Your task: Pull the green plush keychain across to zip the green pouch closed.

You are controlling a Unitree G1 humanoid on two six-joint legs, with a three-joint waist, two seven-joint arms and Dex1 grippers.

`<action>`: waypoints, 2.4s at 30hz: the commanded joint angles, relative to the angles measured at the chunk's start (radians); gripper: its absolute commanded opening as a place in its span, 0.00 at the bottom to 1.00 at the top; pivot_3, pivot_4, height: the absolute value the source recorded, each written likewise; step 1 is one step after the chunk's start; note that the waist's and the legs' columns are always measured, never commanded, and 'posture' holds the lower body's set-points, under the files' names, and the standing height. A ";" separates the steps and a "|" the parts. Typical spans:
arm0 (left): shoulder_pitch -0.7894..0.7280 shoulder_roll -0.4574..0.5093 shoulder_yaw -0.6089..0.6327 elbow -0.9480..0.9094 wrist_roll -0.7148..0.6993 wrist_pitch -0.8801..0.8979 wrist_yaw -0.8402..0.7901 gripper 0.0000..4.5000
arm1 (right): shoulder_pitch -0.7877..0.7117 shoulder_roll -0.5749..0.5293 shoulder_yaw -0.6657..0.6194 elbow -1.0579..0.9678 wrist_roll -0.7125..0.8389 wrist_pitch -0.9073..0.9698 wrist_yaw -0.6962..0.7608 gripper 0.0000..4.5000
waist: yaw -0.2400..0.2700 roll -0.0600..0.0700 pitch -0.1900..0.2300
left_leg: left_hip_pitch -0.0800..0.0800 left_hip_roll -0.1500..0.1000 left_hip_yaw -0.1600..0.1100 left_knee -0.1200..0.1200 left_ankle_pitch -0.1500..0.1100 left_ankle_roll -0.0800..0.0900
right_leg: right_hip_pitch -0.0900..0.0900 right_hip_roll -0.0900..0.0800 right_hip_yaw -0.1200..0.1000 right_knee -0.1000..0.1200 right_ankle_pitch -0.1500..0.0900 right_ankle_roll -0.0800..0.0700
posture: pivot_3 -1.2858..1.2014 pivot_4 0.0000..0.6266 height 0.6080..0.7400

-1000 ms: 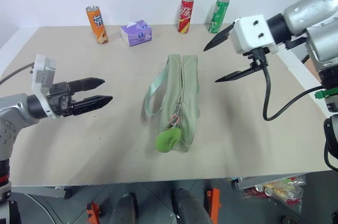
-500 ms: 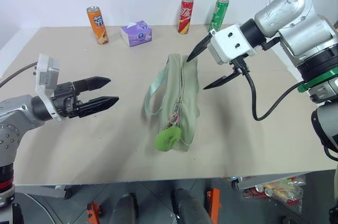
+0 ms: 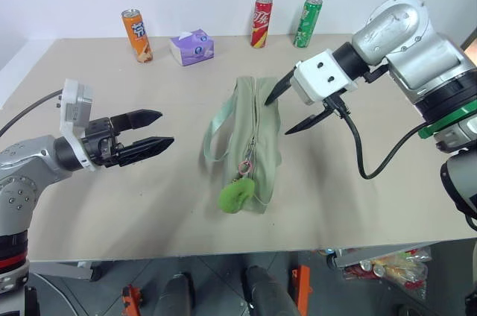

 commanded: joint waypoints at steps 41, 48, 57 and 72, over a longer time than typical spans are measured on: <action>0.017 -0.180 -0.026 -0.022 0.018 -0.115 0.065 1.00 | -0.345 0.102 -0.008 -0.051 -0.158 0.925 0.048 0.01 | 0.000 0.001 0.001 | -0.001 0.000 -0.002 0.000 0.000 0.000 | -0.001 0.000 -0.002 0.001 -0.001 -0.002 | 0.52 0.24 1.00; 0.046 -0.188 -0.028 -0.044 0.015 -0.122 0.073 1.00 | -0.349 0.129 -0.002 0.157 -0.310 0.738 0.048 0.01 | -0.001 0.001 0.001 | -0.002 0.000 -0.002 0.001 0.000 0.000 | -0.002 0.000 -0.002 0.001 0.000 -0.001 | 0.52 0.24 1.00; 0.037 -0.177 -0.028 -0.031 0.009 -0.115 0.071 1.00 | -0.351 0.265 -0.142 0.390 -0.481 0.760 -0.091 0.01 | -0.006 0.001 0.001 | -0.002 0.000 -0.002 -0.001 0.000 0.000 | -0.003 0.001 -0.002 0.002 0.001 0.001 | 0.52 0.24 1.00; -0.004 -0.188 -0.051 0.006 0.015 -0.118 0.065 1.00 | -0.148 0.238 -0.225 -0.199 -0.439 1.460 -0.017 0.01 | -0.004 0.001 0.001 | -0.004 -0.001 -0.007 -0.001 0.000 -0.001 | -0.003 0.001 -0.005 0.002 0.000 0.002 | 0.52 0.24 1.00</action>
